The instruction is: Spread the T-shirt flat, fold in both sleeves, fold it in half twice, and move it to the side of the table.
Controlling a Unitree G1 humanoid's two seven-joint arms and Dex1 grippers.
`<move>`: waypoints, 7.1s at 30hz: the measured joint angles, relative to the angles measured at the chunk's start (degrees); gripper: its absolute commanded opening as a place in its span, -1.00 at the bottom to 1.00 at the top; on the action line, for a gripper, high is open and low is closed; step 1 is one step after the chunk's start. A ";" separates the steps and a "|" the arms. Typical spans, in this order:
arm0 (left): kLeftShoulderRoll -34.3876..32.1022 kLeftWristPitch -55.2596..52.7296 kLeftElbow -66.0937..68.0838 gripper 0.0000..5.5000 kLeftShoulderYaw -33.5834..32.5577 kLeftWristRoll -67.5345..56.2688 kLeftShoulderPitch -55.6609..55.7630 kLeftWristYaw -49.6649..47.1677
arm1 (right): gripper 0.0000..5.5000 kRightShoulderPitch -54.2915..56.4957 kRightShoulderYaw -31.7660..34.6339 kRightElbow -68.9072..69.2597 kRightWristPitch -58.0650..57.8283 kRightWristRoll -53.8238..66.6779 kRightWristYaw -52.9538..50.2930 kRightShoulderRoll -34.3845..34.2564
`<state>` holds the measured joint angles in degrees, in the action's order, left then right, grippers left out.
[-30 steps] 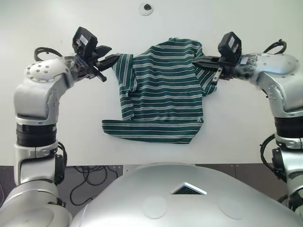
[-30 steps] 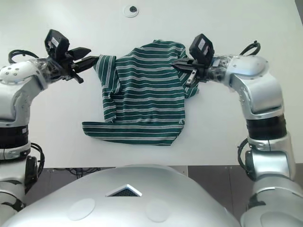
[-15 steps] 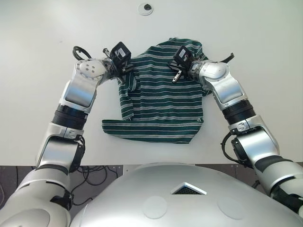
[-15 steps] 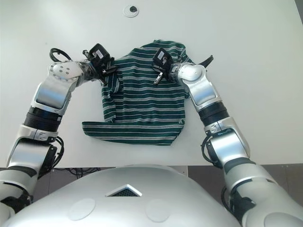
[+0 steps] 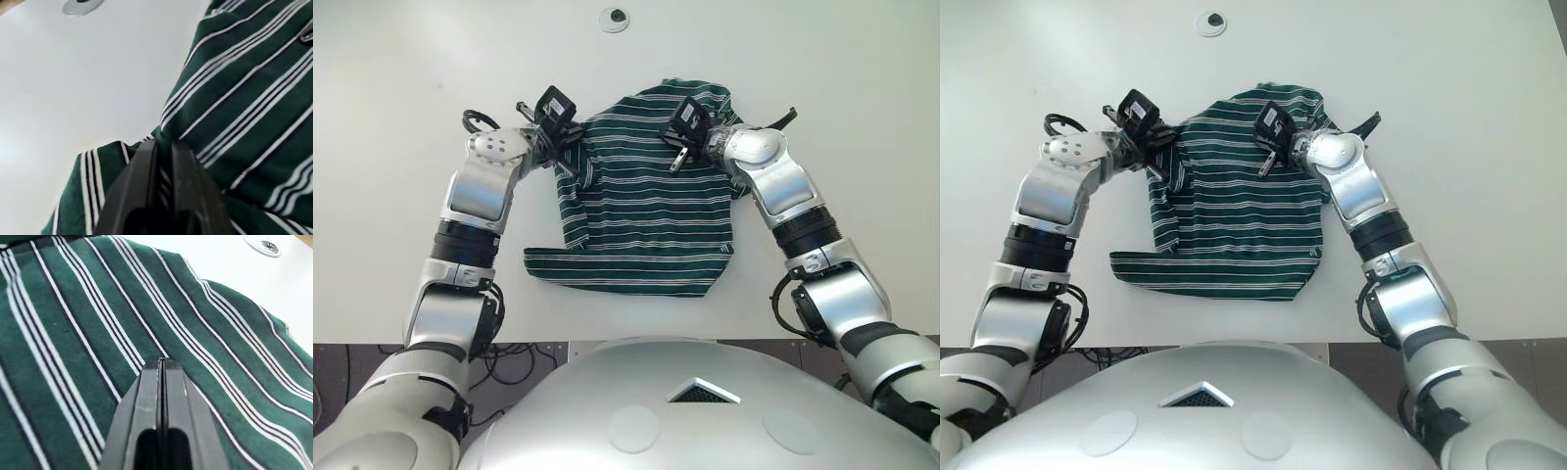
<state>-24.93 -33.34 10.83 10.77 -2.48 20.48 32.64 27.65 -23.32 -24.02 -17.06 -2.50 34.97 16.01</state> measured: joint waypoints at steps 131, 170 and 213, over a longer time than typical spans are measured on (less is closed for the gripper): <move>3.47 7.66 16.82 -0.76 -0.92 6.37 13.83 -5.23 | -1.00 -2.82 1.40 1.38 4.01 -7.06 -3.84 -1.95; 12.96 21.53 61.32 -0.99 4.66 12.17 35.94 -1.40 | -1.00 -1.89 -10.59 15.15 -3.56 -1.42 28.91 5.34; -2.52 19.10 2.28 -0.99 -1.99 -2.48 5.25 14.66 | -1.00 3.11 7.36 -6.98 10.56 2.77 8.17 -2.04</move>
<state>-27.45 -14.24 13.11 8.77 -4.96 25.73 47.31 30.76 -15.96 -31.00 -6.50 0.28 43.14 13.97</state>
